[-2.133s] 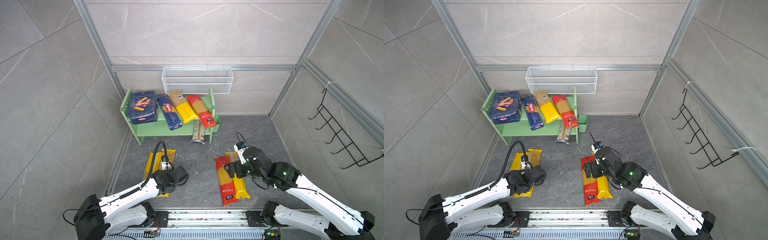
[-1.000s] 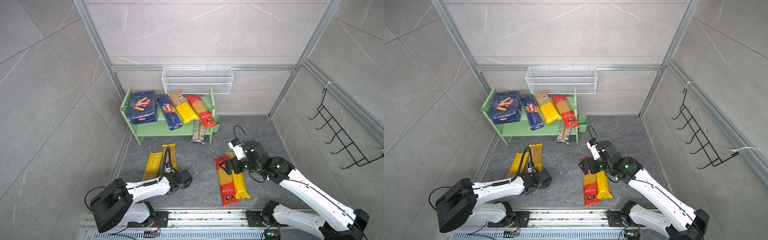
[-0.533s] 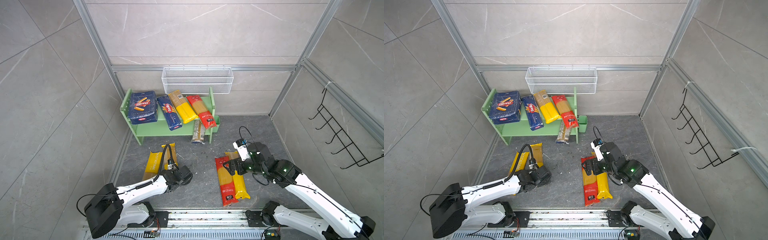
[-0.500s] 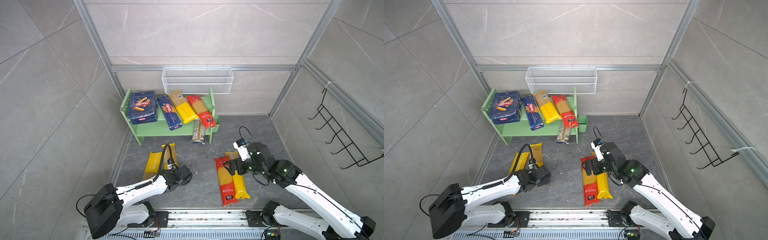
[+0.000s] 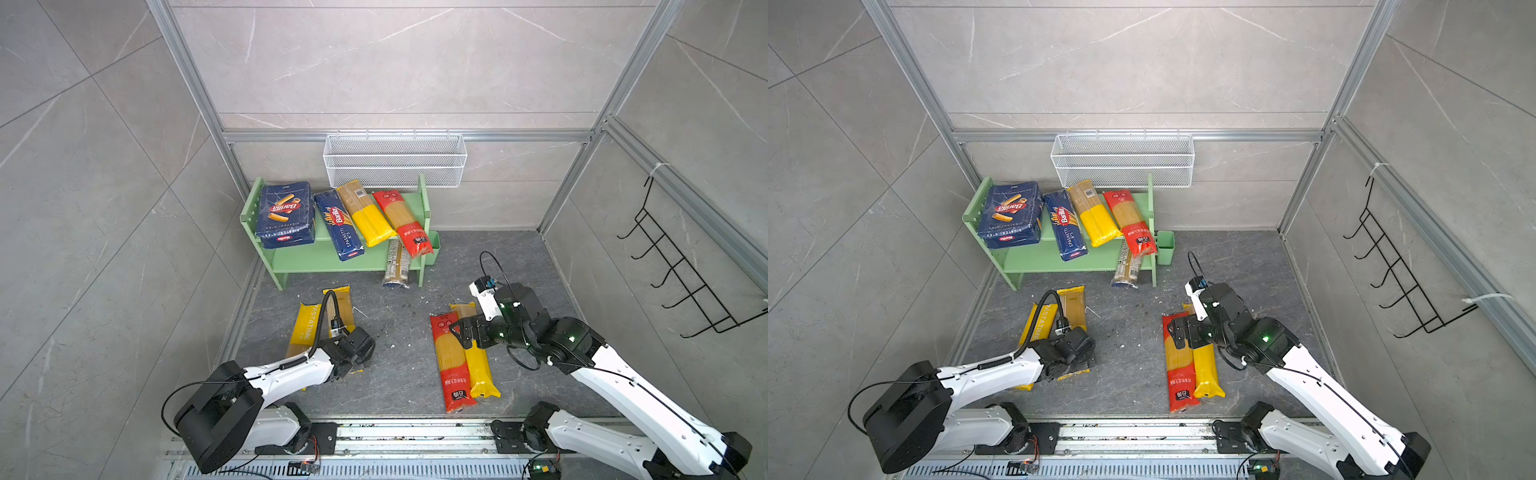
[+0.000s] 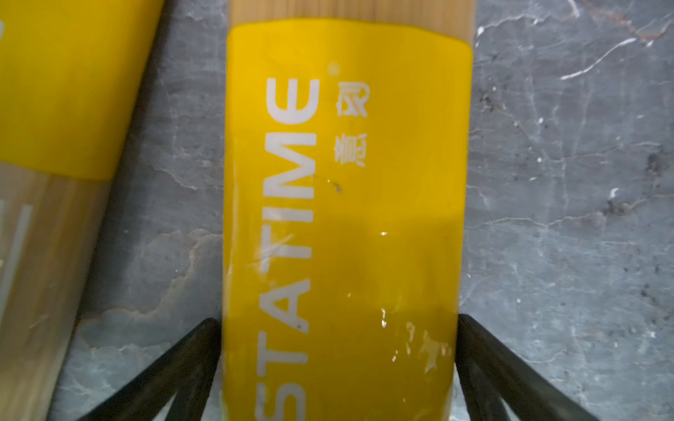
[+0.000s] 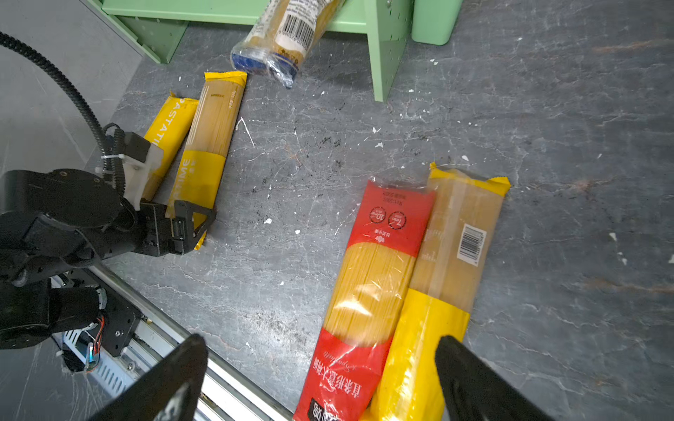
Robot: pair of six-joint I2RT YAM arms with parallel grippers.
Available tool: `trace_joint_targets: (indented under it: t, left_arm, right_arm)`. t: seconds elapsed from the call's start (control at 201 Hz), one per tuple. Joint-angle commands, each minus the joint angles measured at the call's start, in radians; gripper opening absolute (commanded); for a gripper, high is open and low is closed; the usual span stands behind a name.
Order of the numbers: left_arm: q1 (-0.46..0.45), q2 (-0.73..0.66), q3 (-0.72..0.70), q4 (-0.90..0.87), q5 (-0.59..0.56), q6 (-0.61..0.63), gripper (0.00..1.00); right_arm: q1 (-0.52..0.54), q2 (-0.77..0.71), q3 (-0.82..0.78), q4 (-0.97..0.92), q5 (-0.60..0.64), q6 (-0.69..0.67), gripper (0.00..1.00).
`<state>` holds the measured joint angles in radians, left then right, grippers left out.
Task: Arrange pasta packages on shelves
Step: Pick up the pasta bag from the middle-left of the table.
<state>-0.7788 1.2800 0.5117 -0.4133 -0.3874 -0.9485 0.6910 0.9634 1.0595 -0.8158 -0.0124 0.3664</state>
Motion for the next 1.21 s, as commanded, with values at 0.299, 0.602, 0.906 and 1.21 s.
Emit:
trace_joint_targets:
  t: [0.299, 0.602, 0.906, 1.21]
  left_arm:
    - [-0.047, 0.195, -0.149, 0.25, 0.101, -0.032, 0.92]
    - [-0.284, 0.374, -0.163, 0.311, 0.03, -0.227, 0.91]
    - [-0.389, 0.489, -0.239, 0.456, 0.027, -0.387, 0.7]
    - [-0.407, 0.327, -0.26, 0.316, -0.014, -0.407, 0.12]
  right_arm:
    - [-0.004, 0.001, 0.044, -0.05, 0.038, 0.026, 1.0]
    - [0.005, -0.054, 0.031, -0.084, 0.036, 0.063, 0.99]
    - [0.05, -0.061, 0.103, -0.123, 0.06, 0.07, 1.0]
    - [0.074, -0.104, 0.102, -0.145, 0.088, 0.086, 1.0]
